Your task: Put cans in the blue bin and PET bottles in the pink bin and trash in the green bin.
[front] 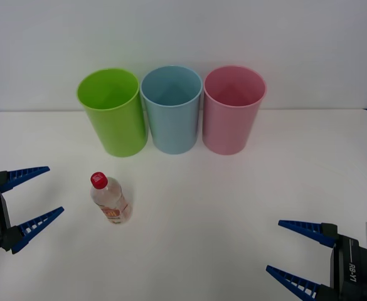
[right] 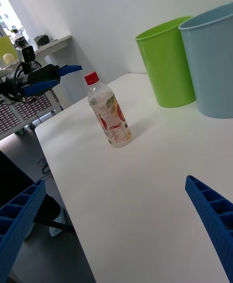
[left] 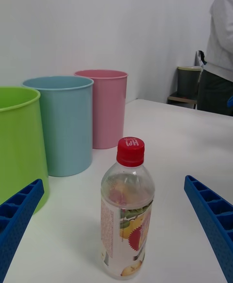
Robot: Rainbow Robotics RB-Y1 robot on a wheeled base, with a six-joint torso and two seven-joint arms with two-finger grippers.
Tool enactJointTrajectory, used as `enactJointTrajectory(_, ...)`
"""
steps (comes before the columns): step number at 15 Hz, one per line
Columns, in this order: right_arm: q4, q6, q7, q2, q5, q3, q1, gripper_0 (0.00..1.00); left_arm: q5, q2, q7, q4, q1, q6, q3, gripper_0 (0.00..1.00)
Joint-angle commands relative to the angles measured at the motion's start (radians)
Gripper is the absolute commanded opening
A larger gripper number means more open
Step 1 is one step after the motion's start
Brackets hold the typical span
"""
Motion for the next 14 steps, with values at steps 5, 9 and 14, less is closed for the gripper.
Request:
enactJointTrajectory(5,0.0,0.0,0.0,0.0,0.0,0.0,0.0,1.0,0.0,0.0,0.0,0.0,0.0,0.0,0.0,1.0)
enactJointTrajectory(9,0.0,0.0,0.0,0.0,0.0,0.0,0.0,1.0,0.0,0.0,0.0,0.0,0.0,0.0,0.0,1.0)
enactJointTrajectory(14,0.0,0.0,0.0,0.0,0.0,0.0,0.0,1.0,0.0,0.0,0.0,0.0,0.0,0.0,0.0,1.0)
